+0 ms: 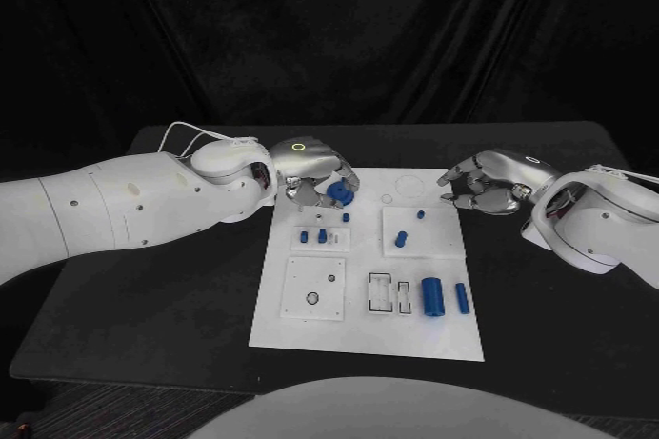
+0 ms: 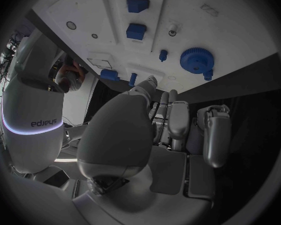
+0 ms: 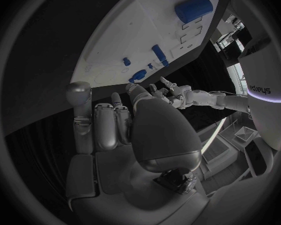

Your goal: Assemble the parts on the task board

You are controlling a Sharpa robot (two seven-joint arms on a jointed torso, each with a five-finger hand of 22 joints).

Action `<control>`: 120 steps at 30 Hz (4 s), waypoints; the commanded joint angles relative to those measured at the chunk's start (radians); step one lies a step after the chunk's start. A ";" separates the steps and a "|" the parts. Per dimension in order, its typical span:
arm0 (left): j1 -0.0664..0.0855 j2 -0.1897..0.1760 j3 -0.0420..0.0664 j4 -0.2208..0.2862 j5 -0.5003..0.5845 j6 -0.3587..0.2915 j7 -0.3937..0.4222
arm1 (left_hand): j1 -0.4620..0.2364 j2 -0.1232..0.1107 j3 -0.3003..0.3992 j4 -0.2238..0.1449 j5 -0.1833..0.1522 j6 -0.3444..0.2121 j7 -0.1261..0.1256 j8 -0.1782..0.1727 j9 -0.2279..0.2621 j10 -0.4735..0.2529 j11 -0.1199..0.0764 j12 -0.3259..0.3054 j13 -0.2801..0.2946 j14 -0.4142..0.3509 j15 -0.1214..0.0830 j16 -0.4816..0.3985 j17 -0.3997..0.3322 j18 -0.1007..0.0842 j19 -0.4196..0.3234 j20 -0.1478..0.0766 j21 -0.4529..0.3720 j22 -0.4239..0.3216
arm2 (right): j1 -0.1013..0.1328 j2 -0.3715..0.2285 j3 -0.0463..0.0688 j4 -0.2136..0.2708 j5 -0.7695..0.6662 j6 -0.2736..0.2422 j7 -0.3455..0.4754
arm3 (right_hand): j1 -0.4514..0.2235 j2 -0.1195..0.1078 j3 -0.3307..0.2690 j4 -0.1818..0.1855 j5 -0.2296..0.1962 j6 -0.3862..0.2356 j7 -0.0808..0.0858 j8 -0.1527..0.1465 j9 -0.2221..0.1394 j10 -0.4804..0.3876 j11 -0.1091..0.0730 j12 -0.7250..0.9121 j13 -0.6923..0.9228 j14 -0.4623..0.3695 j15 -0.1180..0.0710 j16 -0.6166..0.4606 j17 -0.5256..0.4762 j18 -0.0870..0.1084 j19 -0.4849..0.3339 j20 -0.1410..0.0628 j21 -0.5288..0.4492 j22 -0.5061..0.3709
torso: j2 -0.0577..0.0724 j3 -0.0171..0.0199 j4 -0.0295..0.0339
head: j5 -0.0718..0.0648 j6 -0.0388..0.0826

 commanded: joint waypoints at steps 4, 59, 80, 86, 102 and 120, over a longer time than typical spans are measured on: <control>-0.014 0.025 0.001 -0.020 -0.075 0.017 0.025 | -0.007 -0.004 0.000 -0.009 0.005 0.019 0.002 -0.002 -0.019 0.002 -0.002 -0.013 -0.017 -0.002 -0.007 -0.007 -0.005 -0.004 -0.002 -0.009 -0.007 0.209 | -0.003 0.003 0.001 -0.003 -0.001 -0.002 0.008 | 0.000 -0.006 0.007 0.000 0.006 0.007 0.002 0.001 -0.001 -0.010 0.000 -0.005 0.057 0.040 0.002 0.001 0.040 0.013 0.002 -0.002 0.002 0.089 | 0.000 -0.0001 -0.0022 | -0.006 0.000; -0.077 0.111 0.001 -0.144 -0.079 0.034 0.055 | 0.016 0.031 0.100 -0.076 0.061 0.162 -0.020 0.029 -0.103 0.232 -0.026 -0.012 -0.090 -0.007 -0.020 0.000 -0.033 -0.005 0.003 -0.018 -0.009 0.211 | -0.009 0.007 0.000 -0.009 0.008 0.018 0.003 | 0.006 -0.009 0.017 -0.005 0.011 0.006 0.003 -0.003 -0.004 -0.024 0.000 -0.022 0.041 0.037 0.002 -0.009 0.031 0.015 -0.001 -0.002 -0.016 0.086 | -0.001 0.0009 0.0002 | -0.009 0.000; -0.074 0.035 0.002 -0.069 -0.079 -0.083 0.057 | 0.019 0.041 0.104 -0.106 0.055 0.215 -0.010 0.035 -0.116 0.296 -0.025 -0.038 -0.110 0.004 -0.025 -0.011 -0.055 -0.001 -0.008 -0.023 -0.028 0.205 | -0.010 0.001 0.000 -0.006 0.008 0.021 0.001 | 0.008 -0.009 0.022 -0.007 0.011 0.008 0.004 -0.003 -0.005 -0.027 0.001 -0.026 0.037 0.036 0.002 -0.012 0.028 0.016 -0.003 -0.002 -0.023 0.084 | -0.002 0.0010 0.0009 | -0.019 0.000; -0.036 -0.027 0.002 -0.004 -0.070 -0.094 0.045 | 0.010 0.039 0.102 -0.101 0.047 0.213 -0.012 0.029 -0.121 0.296 -0.026 -0.055 -0.120 0.007 -0.026 -0.012 -0.059 0.000 -0.010 -0.023 -0.033 0.203 | -0.010 -0.002 0.000 -0.006 0.014 0.026 -0.001 | 0.008 -0.009 0.022 -0.007 0.010 0.008 0.004 -0.003 -0.005 -0.028 0.001 -0.027 0.036 0.035 0.002 -0.013 0.027 0.016 -0.004 -0.002 -0.024 0.084 | -0.001 0.0012 0.0020 | -0.018 0.000; 0.005 -0.115 0.001 0.044 -0.061 -0.009 0.012 | -0.005 0.033 0.105 -0.087 0.044 0.209 -0.014 0.016 -0.134 0.286 -0.025 -0.104 -0.146 -0.013 -0.024 -0.038 -0.103 0.007 -0.030 -0.022 -0.067 0.193 | -0.018 -0.002 0.000 -0.012 0.017 0.030 0.000 | 0.008 -0.010 0.023 -0.007 0.009 0.008 0.004 -0.004 -0.005 -0.030 0.001 -0.030 0.033 0.035 0.003 -0.014 0.026 0.016 -0.004 -0.002 -0.026 0.084 | -0.003 0.0020 0.0016 | -0.013 0.000; -0.024 -0.087 0.001 -0.006 -0.061 0.036 0.008 | -0.010 0.034 0.105 -0.083 0.041 0.208 -0.013 0.013 -0.137 0.289 -0.024 -0.114 -0.152 -0.022 -0.022 -0.047 -0.118 0.011 -0.040 -0.021 -0.082 0.188 | -0.022 0.001 0.000 -0.013 0.017 0.032 0.001 | 0.008 -0.010 0.024 -0.007 0.009 0.008 0.004 -0.004 -0.005 -0.029 0.001 -0.030 0.033 0.034 0.003 -0.015 0.026 0.016 -0.004 -0.002 -0.026 0.084 | -0.001 -0.0009 0.0008 | -0.012 0.000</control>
